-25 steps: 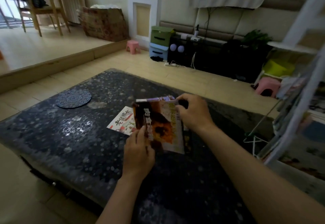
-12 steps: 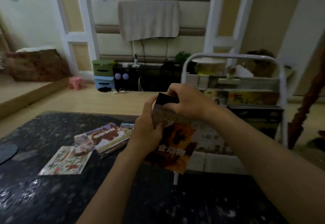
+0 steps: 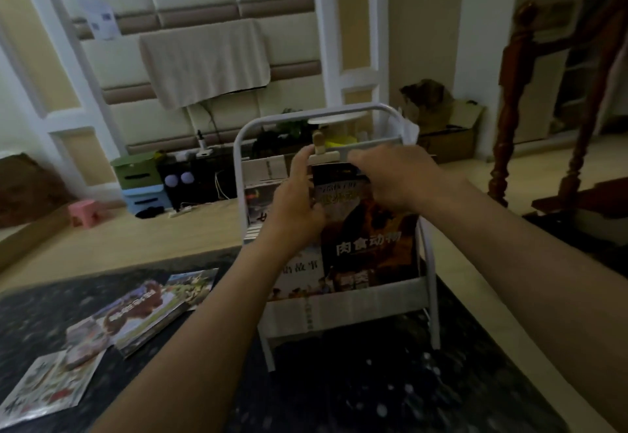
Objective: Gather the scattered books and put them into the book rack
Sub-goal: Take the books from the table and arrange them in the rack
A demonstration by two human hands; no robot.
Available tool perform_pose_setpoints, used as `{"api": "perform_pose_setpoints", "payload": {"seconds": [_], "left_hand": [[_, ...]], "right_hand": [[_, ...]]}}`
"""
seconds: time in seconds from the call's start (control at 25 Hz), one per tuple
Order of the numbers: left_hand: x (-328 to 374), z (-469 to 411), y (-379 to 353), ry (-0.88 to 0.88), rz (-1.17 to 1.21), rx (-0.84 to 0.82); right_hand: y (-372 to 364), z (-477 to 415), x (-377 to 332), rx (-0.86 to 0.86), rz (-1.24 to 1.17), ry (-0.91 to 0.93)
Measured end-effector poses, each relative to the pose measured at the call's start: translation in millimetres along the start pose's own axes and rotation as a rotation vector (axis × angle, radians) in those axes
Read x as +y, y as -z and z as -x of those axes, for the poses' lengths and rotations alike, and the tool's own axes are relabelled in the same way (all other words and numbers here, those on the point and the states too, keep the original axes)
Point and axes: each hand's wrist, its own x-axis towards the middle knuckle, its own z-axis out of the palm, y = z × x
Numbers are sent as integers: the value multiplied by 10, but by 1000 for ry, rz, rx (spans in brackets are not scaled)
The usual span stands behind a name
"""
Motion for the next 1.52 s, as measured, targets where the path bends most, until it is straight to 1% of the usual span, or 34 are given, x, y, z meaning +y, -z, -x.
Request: {"api": "perform_pose_setpoints", "payload": {"seconds": [0.16,0.36,0.48,0.6,0.76,0.88,1.04,1.12,1.24,1.36,1.44,1.52], "left_hand": [[20,-146,-190,-63,-207,-67],[-371,-80,-440,-99,-557,-23],[-521,-31,-555,-83,-675,-39],[-555,-23,-631,-8,-690,-87],[-551,-49,-667,24,-775,-96],[-545,-65,-658,67,-780,-133],[-522,-40,-667,85,-797,-114],[-529,-45,-638,75,-763,-133],[-562,0,-486,43,-663,-207],[-616,123,-248,46,-627,-263],[-676,230,-59,64,-599,-273],[-757,316,129,79,-582,-244]], "right_hand": [[-301,-32,243,86,53,14],[-932,-73,282,219,76,90],[-1284,-127,290,210,28,143],[-1458,-174,299,144,-21,118],[-1534,-230,235,109,-27,52],[-1544,-253,204,117,-36,39],[-1525,-227,152,138,-10,5],[-1476,-201,104,119,5,-15],[-1372,-197,48,56,13,-50],[-1233,-241,-49,-14,-81,-107],[-1102,-308,-208,14,-164,-118],[-952,-400,-434,69,-244,-100]]}}
